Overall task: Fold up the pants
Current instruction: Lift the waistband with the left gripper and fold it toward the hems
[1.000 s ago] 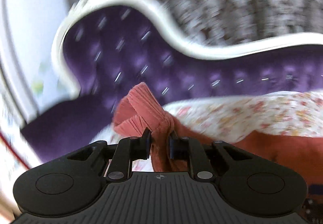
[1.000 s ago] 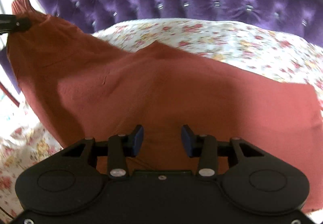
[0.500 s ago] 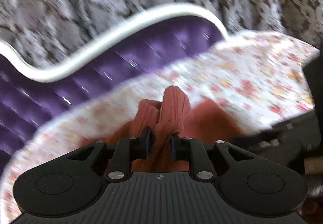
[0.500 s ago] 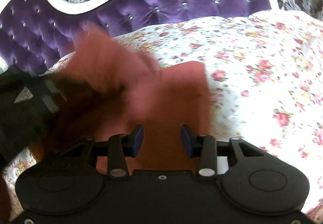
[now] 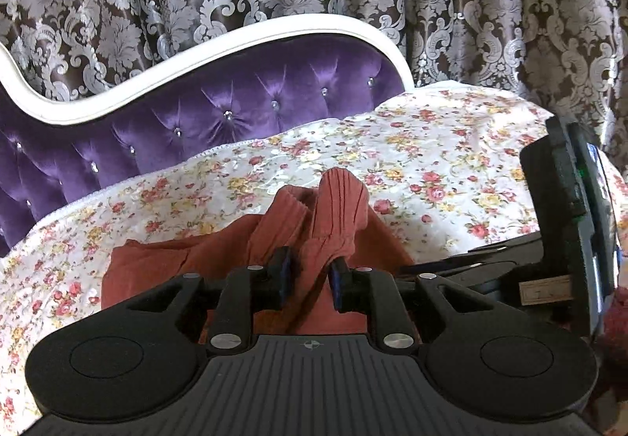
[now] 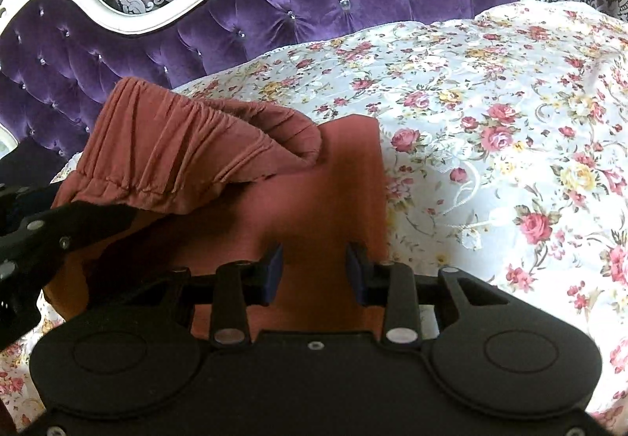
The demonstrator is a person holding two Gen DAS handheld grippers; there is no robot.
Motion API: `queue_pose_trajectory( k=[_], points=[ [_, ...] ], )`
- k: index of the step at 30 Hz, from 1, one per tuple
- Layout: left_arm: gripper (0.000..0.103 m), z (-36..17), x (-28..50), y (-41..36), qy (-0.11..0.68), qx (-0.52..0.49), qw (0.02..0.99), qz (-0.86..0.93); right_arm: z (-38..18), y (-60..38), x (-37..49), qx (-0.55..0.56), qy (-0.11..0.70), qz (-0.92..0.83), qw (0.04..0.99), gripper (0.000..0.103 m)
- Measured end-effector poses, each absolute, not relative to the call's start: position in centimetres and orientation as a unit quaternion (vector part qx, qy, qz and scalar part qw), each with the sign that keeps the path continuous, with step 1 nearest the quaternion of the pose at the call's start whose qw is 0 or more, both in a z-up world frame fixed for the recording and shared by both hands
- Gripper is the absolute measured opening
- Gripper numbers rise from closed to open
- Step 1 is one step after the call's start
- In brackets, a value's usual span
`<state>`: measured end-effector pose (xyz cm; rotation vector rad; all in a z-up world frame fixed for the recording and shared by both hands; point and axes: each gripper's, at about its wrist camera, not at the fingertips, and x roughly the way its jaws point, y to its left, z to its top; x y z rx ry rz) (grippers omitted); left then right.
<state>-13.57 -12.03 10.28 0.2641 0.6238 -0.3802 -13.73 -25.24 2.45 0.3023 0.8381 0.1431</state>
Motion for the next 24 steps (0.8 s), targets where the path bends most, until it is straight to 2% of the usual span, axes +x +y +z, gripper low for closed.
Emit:
queue_pose_trajectory(
  k=[16,24],
  points=[
    [0.02,11.1,-16.0,-13.7,0.259,0.184,0.934,-0.165,2.2,-25.5,-13.4,0.142,0.409,0.077,0.898,0.044],
    [0.021,10.5,-15.2,-13.9,0.294,0.154,0.921,-0.202,2.3,-26.0,-13.3,0.149,0.405,0.08,0.898,0.042]
  ],
)
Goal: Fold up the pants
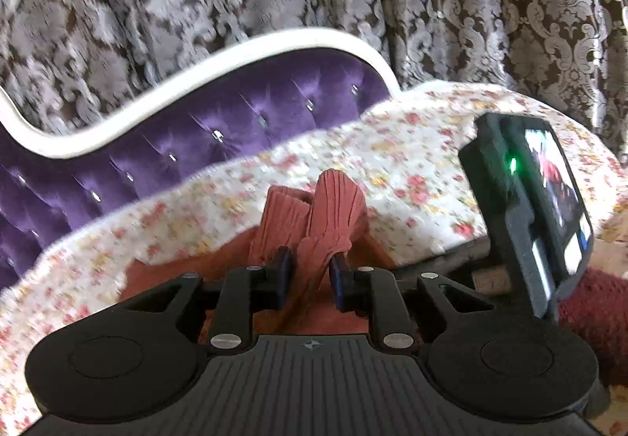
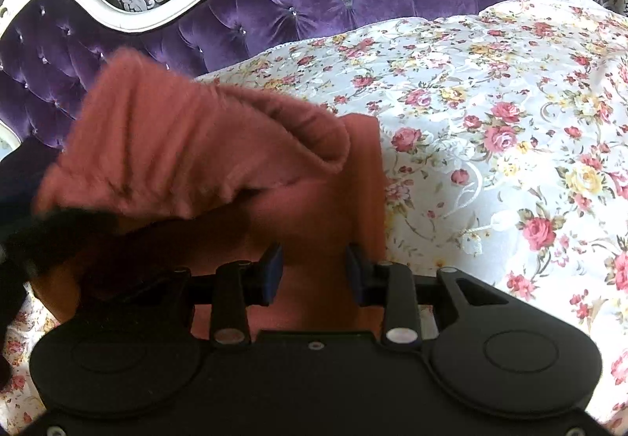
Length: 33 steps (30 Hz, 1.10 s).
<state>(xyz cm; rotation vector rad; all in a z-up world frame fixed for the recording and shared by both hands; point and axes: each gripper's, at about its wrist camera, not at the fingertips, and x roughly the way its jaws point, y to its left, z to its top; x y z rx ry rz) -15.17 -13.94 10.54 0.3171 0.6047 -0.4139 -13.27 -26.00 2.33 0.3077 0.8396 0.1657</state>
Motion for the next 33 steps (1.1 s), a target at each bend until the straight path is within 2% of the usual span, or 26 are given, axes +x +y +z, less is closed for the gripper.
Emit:
queue_pose_trajectory(
  k=[3,4,6,8,13,17,23,27,31,32,33],
  points=[
    [0.023,9.7,-14.4,-13.0,0.33,0.117,0.91,-0.223,3.1,-26.6,-13.4,0.158,0.389,0.084,0.904,0.045],
    [0.029,9.5,-14.2,-12.6,0.335,0.101,0.909,-0.228,3.3,-26.7,-13.3,0.157,0.387,0.085,0.905,0.046],
    [0.035,9.3,-13.8,-11.7,0.348,0.062,0.903,-0.245,3.7,-27.1,-13.1,0.16,0.385,0.083,0.905,0.049],
    [0.054,9.4,-13.8,-10.9,0.35,0.023,0.896,-0.274,3.7,-27.4,-12.7,0.157,0.387,0.075,0.906,0.049],
    [0.06,11.0,-15.9,-10.0,0.288,0.036,0.921,-0.259,3.7,-28.5,-12.7,0.146,0.393,0.048,0.907,0.049],
    [0.064,11.5,-15.7,-8.1,0.278,0.043,0.934,-0.22,4.6,-30.4,-13.9,0.159,0.375,-0.004,0.913,0.05],
    [0.064,9.1,-12.0,-3.5,0.341,0.023,0.932,-0.121,7.2,-29.1,-15.8,0.161,0.334,0.053,0.927,0.05],
    [0.064,6.9,-10.3,-0.8,0.388,0.0,0.918,-0.079,6.1,-26.4,-15.2,0.151,0.36,0.091,0.916,0.05],
    [0.064,6.5,-10.5,0.7,0.394,-0.006,0.916,-0.07,4.2,-24.3,-14.1,0.152,0.395,0.109,0.899,0.05],
    [0.064,6.5,-10.5,0.9,0.394,-0.003,0.917,-0.07,4.1,-23.9,-14.0,0.154,0.401,0.112,0.896,0.047],
    [0.064,6.5,-10.4,1.0,0.394,0.0,0.917,-0.069,4.1,-23.5,-14.0,0.149,0.4,0.112,0.897,0.015]
  ],
)
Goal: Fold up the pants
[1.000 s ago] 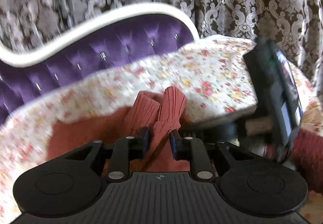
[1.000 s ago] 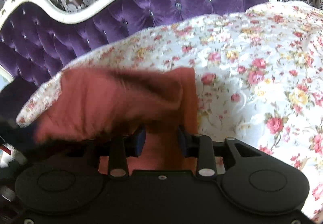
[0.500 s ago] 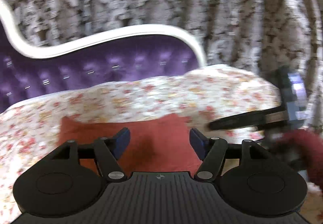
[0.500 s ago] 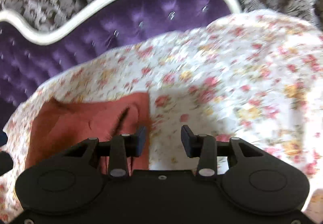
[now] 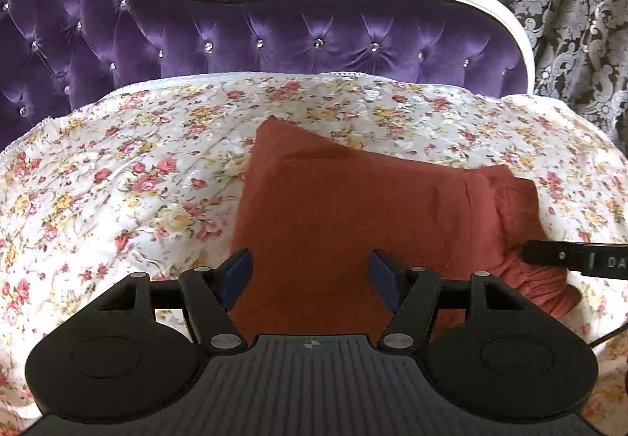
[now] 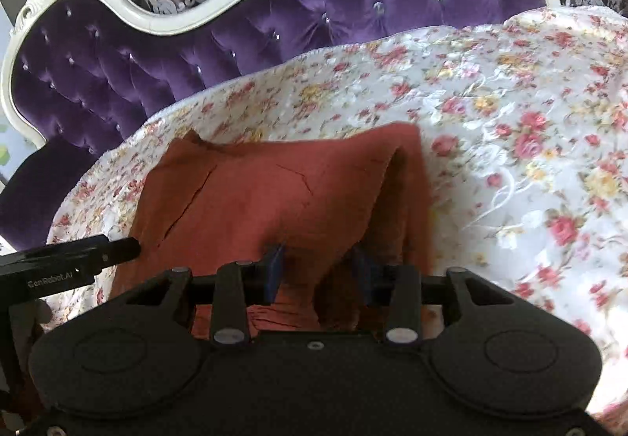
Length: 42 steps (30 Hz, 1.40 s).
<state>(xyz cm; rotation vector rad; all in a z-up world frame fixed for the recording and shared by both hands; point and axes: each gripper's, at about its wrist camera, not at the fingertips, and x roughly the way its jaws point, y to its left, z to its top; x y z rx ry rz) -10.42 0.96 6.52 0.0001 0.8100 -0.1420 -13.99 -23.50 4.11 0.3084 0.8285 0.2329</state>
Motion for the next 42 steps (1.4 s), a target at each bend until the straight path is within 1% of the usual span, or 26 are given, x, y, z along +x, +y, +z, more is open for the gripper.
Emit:
queue_pose_trajectory(
  k=[1,2,5,7,9,12,14,15,16,17,18,19,20,25,32,37,39,41,42],
  points=[
    [0.064,6.6,-10.3,1.0,0.393,0.003,0.917,-0.069,4.5,-23.0,-14.1,0.144,0.394,0.128,0.899,0.011],
    [0.064,6.7,-10.2,1.1,0.391,0.005,0.918,-0.068,5.3,-22.8,-14.7,0.144,0.382,0.139,0.902,0.009],
    [0.064,6.7,-9.9,1.4,0.386,0.01,0.92,-0.066,9.0,-22.5,-16.9,0.116,0.328,0.155,0.925,0.009],
    [0.064,6.9,-9.7,1.5,0.384,0.009,0.921,-0.066,10.5,-23.0,-18.4,0.112,0.318,0.169,0.926,0.01],
    [0.064,6.6,-9.4,1.2,0.386,0.015,0.92,-0.071,9.5,-23.5,-18.8,0.112,0.354,0.165,0.914,0.01],
    [0.064,5.4,-8.9,0.4,0.401,0.04,0.912,-0.075,5.8,-23.3,-18.1,0.087,0.42,0.137,0.893,0.012],
    [0.064,4.1,-8.7,-0.2,0.419,0.07,0.902,-0.073,4.9,-23.7,-18.3,0.098,0.422,0.133,0.891,0.016],
    [0.064,3.5,-8.7,-0.2,0.423,0.082,0.899,-0.073,5.1,-24.0,-18.4,0.109,0.413,0.136,0.894,0.021],
    [0.065,3.0,-8.7,-0.1,0.427,0.086,0.897,-0.073,5.7,-24.2,-18.5,0.117,0.398,0.132,0.9,0.022],
    [0.066,2.7,-8.8,0.1,0.427,0.081,0.897,-0.074,6.2,-24.5,-18.4,0.12,0.381,0.125,0.908,0.037],
    [0.066,2.5,-8.7,0.5,0.428,0.073,0.898,-0.076,6.6,-24.9,-18.4,0.117,0.367,0.116,0.916,0.056],
    [0.067,2.5,-8.7,0.7,0.43,0.065,0.897,-0.076,6.9,-25.1,-18.0,0.111,0.351,0.105,0.924,0.063],
    [0.068,2.6,-8.6,1.0,0.432,0.057,0.897,-0.075,6.9,-25.3,-17.4,0.106,0.338,0.093,0.931,0.076],
    [0.07,2.3,-9.0,1.3,0.428,0.046,0.9,-0.072,6.3,-25.9,-13.5,0.083,0.318,0.073,0.942,0.076],
    [0.072,2.2,-8.9,1.5,0.429,0.037,0.9,-0.074,3.5,-26.3,-9.1,0.051,0.326,0.14,0.934,0.075],
    [0.076,2.2,-8.9,1.5,0.428,0.036,0.9,-0.07,2.7,-26.5,-8.8,0.028,0.328,0.195,0.924,0.064],
    [0.076,2.2,-8.9,1.6,0.428,0.034,0.901,-0.07,3.0,-27.1,-9.3,0.029,0.332,0.224,0.916,0.052],
    [0.076,2.2,-8.9,1.5,0.426,0.035,0.901,-0.068,3.2,-27.5,-9.6,0.036,0.337,0.245,0.908,0.049],
    [0.076,2.2,-8.9,1.4,0.425,0.039,0.902,-0.068,3.2,-27.6,-9.8,0.033,0.337,0.247,0.908,0.049]
  ],
)
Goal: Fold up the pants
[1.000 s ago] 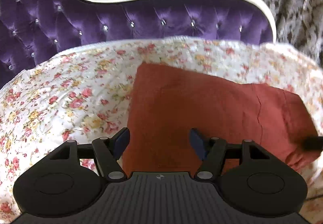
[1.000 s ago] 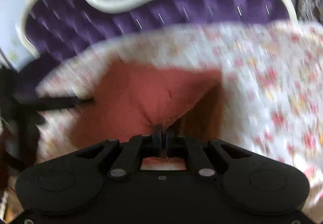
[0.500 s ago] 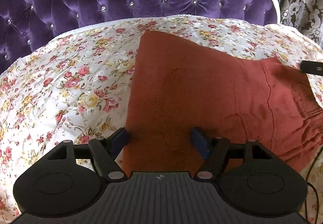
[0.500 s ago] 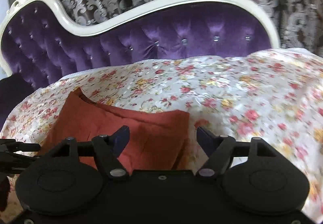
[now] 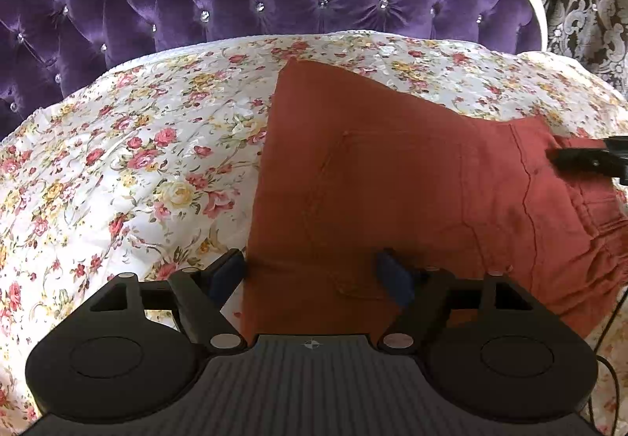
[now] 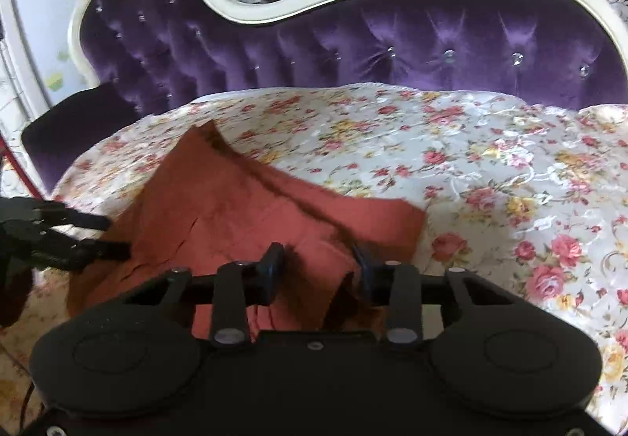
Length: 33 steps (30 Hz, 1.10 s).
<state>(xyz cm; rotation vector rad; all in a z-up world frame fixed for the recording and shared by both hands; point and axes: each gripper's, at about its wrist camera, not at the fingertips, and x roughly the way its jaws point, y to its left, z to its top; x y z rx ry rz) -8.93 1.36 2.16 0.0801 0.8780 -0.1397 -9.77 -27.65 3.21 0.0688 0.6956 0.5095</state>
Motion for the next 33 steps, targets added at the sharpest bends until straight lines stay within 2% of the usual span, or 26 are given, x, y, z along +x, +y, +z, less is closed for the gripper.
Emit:
queue_pose_trajectory(
  k=[2,5,6,7,8,9,10,11,12,18,20,25,28,33],
  points=[
    [0.075,2.2,-9.0,1.1,0.42,0.049,0.904,-0.066,3.1,-27.3,-9.8,0.022,0.339,0.247,0.907,0.051],
    [0.075,2.2,-9.1,0.7,0.413,0.066,0.906,-0.064,2.3,-26.5,-9.4,0.015,0.351,0.24,0.905,0.063],
    [0.075,2.3,-9.2,0.7,0.411,0.068,0.907,-0.063,2.1,-26.3,-9.2,0.022,0.355,0.241,0.903,0.063],
    [0.075,2.3,-9.2,0.6,0.41,0.069,0.907,-0.063,1.9,-26.2,-9.2,0.035,0.358,0.241,0.902,0.061],
    [0.075,2.3,-9.2,0.7,0.409,0.068,0.908,-0.062,1.9,-26.1,-9.3,0.045,0.357,0.238,0.902,0.053],
    [0.075,2.4,-9.2,0.8,0.409,0.066,0.908,-0.061,2.0,-25.9,-9.5,0.043,0.359,0.224,0.905,0.04],
    [0.075,2.3,-9.2,0.9,0.408,0.062,0.909,-0.06,2.2,-25.6,-9.6,0.033,0.358,0.214,0.908,0.035],
    [0.075,2.3,-9.2,0.9,0.408,0.059,0.909,-0.059,2.7,-25.2,-9.8,0.022,0.356,0.206,0.911,0.023],
    [0.075,2.4,-9.3,1.0,0.407,0.057,0.91,-0.056,3.5,-24.7,-10.1,0.007,0.35,0.2,0.915,0.019],
    [0.075,3.4,-9.9,1.3,0.375,0.066,0.924,-0.012,10.1,-21.0,-11.7,-0.033,0.239,0.276,0.931,0.016],
    [0.075,3.8,-10.0,1.6,0.37,0.068,0.927,0.002,10.5,-20.7,-11.1,-0.03,0.225,0.268,0.936,0.016],
    [0.075,4.1,-10.1,2.5,0.372,0.061,0.926,0.017,3.2,-23.2,-6.2,-0.021,0.34,0.175,0.924,0.016],
    [0.075,4.8,-9.6,2.0,0.367,0.071,0.927,0.012,2.4,-23.7,-6.3,0.012,0.337,0.177,0.925,0.018],
    [0.075,5.2,-6.1,0.2,0.36,0.093,0.928,0.002,2.8,-23.2,-6.2,-0.003,0.337,0.174,0.925,0.018]
  ],
)
